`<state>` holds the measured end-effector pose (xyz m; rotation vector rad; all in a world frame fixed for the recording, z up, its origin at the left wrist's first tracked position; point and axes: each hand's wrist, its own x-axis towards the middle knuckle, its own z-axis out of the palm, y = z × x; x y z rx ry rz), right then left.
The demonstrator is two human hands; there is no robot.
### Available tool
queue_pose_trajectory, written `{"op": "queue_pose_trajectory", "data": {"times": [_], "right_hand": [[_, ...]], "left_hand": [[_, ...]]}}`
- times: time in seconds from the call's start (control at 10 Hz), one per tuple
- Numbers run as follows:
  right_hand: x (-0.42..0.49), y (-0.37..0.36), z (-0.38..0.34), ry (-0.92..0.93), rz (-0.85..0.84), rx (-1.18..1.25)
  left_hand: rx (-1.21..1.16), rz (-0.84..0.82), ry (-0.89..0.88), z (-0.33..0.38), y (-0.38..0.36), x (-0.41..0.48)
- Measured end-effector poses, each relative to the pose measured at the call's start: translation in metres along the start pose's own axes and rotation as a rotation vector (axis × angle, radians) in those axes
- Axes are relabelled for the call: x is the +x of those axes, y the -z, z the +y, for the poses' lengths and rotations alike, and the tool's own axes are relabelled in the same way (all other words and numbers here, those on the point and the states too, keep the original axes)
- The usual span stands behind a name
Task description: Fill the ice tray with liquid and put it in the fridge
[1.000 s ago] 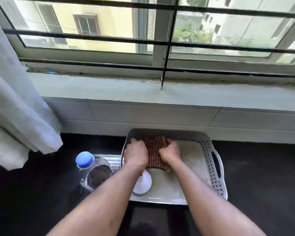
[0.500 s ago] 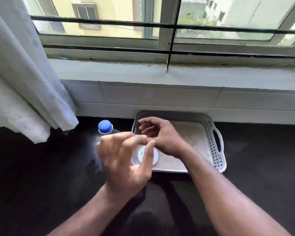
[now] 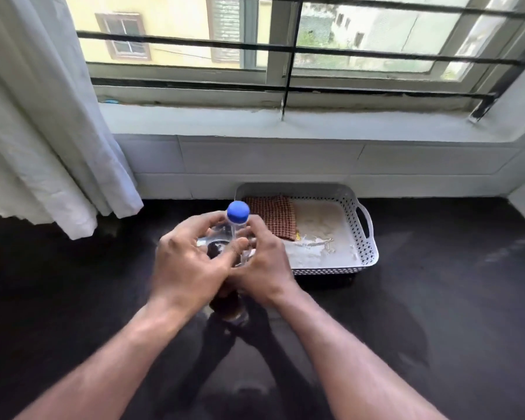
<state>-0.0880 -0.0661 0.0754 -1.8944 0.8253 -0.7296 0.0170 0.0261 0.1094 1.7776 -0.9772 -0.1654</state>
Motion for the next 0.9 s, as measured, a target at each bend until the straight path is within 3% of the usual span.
{"op": "queue_pose_trajectory", "data": {"times": [0.2,0.5,0.7,0.8,0.9], "right_hand": [[-0.039,0.083,0.017,-0.137,0.105,-0.100],[-0.049,0.152,0.066,-0.284,0.166,-0.165],[-0.048,0.162,0.080,-0.253,0.105,-0.152],[-0.053,0.165,0.073,-0.285,0.020,-0.178],[-0.040,0.195,0.046,-0.274,-0.116,-0.178]], "left_hand": [[-0.106,-0.257,-0.021,0.051,-0.053,-0.010],[-0.167,-0.403,-0.106,0.062,-0.139,-0.020],[-0.152,-0.384,-0.164,0.059,-0.146,-0.023],[-0.069,-0.414,-0.215,0.063,-0.133,-0.027],[0.014,-0.343,-0.286,0.072,-0.106,0.000]]}}
